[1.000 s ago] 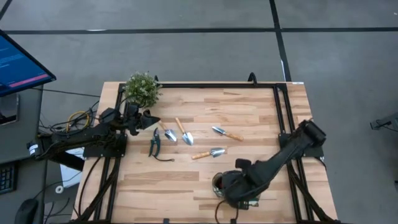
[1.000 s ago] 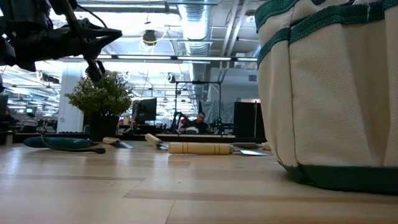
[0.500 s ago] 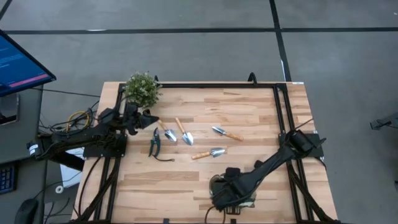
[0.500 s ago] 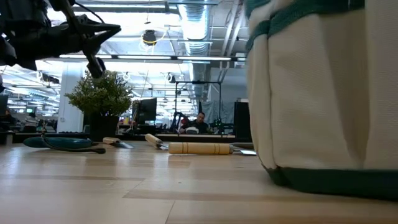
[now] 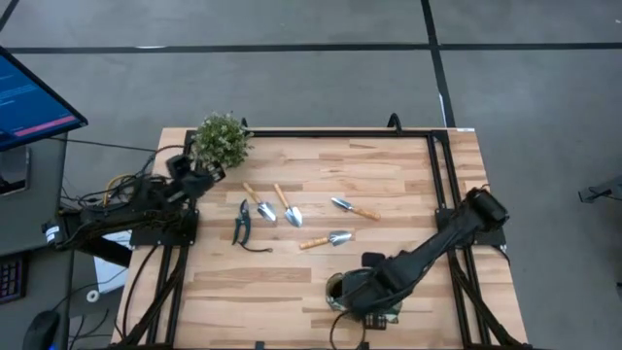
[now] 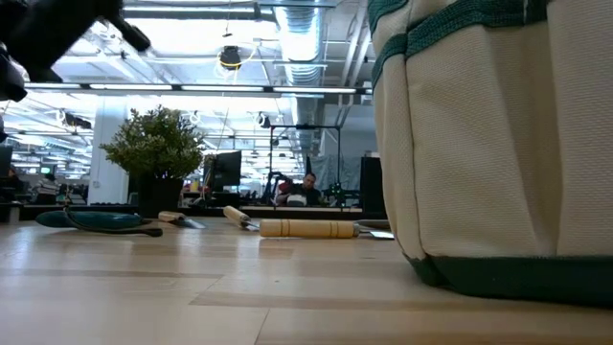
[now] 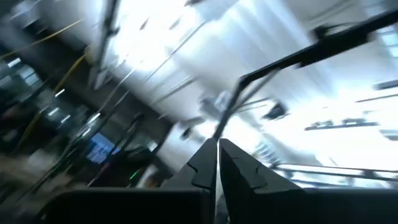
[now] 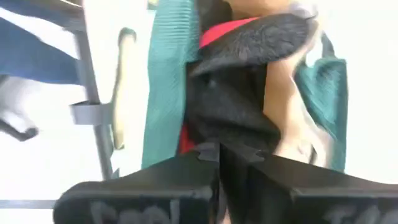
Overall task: Pick & Place Garden tools in Gardening bag
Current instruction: Put the red glove into the gardening bag, then put the brown trowel into the gardening bag
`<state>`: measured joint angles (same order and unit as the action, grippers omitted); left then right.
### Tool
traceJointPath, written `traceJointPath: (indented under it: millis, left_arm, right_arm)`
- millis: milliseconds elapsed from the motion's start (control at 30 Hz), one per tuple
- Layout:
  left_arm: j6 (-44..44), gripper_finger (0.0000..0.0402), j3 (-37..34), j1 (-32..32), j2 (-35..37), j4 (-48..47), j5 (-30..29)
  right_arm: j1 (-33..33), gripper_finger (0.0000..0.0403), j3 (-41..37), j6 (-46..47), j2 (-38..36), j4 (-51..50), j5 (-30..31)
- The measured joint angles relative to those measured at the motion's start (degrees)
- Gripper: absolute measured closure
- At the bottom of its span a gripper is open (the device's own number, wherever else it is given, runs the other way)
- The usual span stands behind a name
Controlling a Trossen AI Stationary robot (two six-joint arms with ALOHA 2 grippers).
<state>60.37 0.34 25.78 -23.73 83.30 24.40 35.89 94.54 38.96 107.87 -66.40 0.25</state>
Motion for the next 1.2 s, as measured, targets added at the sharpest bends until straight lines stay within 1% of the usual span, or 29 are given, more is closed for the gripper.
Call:
traceJointPath:
  millis: [67,100,133,233,333,367,400,467,567,633,733,800,900,967,1033,1200]
  left_arm:
    - [1.4,0.0384,0.0,0.0,0.0,4.9,-0.2]
    - [2.3,0.0384,0.0,0.0,0.0,6.8,-0.2]
    - [3.2,0.0384,0.2,0.0,0.4,6.7,-0.2]
    - [5.4,0.0384,0.6,0.0,1.4,6.8,-0.3]
    - [6.3,0.0384,0.6,0.0,2.1,6.7,-0.3]
    - [6.4,0.0384,0.6,0.0,2.3,6.7,-0.3]
    - [6.5,0.0384,0.6,0.0,2.3,6.7,-0.2]
    - [7.5,0.0384,0.6,0.0,2.3,6.7,-0.4]
    - [8.0,0.0384,0.6,0.0,2.3,6.7,-0.3]
    - [8.1,0.0384,0.6,0.0,2.3,6.7,-0.4]
    - [8.1,0.0384,0.6,0.0,2.3,6.7,-0.3]
    - [8.1,0.0384,0.6,0.0,2.3,6.7,-0.4]
    - [8.1,0.0384,0.6,0.0,2.3,6.7,-0.4]
    - [8.1,0.0384,0.7,0.0,2.3,6.7,-0.4]
    - [8.1,0.0384,0.7,0.0,2.3,6.7,-0.3]
    - [8.1,0.0384,0.7,0.0,2.3,6.7,-0.4]
  right_arm:
    - [0.0,0.0403,0.0,0.1,-2.6,0.0,0.1]
    - [0.1,0.0403,0.0,0.1,-3.9,-0.1,0.8]
    - [0.0,0.0403,0.0,0.1,-5.2,-0.2,2.7]
    - [-1.4,0.0403,0.0,2.3,-9.2,-0.3,12.8]
    - [-5.0,0.0403,0.0,6.0,-13.1,-0.7,23.9]
    - [-6.6,0.0403,0.0,7.3,-14.2,-1.0,26.3]
    - [-8.8,0.0402,0.0,8.4,-15.2,-1.6,27.2]
    - [-13.7,0.0396,0.1,8.9,-16.8,-3.6,25.8]
    - [-21.4,0.0363,0.1,3.0,-17.1,-7.8,20.8]
    - [-26.6,0.0327,0.1,-1.7,-16.1,-10.7,17.7]
    - [-33.7,0.026,-1.3,-9.0,-14.0,-12.9,11.9]
    - [-37.5,0.0211,-4.2,-14.0,-12.9,-11.2,8.5]
    - [-41.1,0.0157,-9.3,-18.4,-11.8,-4.5,7.3]
    - [-42.4,0.0143,-12.6,-19.5,-10.9,0.4,7.0]
    - [-43.0,0.0141,-15.3,-19.6,-9.8,4.3,7.0]
    - [-43.0,0.0158,-19.3,-20.0,-7.6,13.9,7.1]
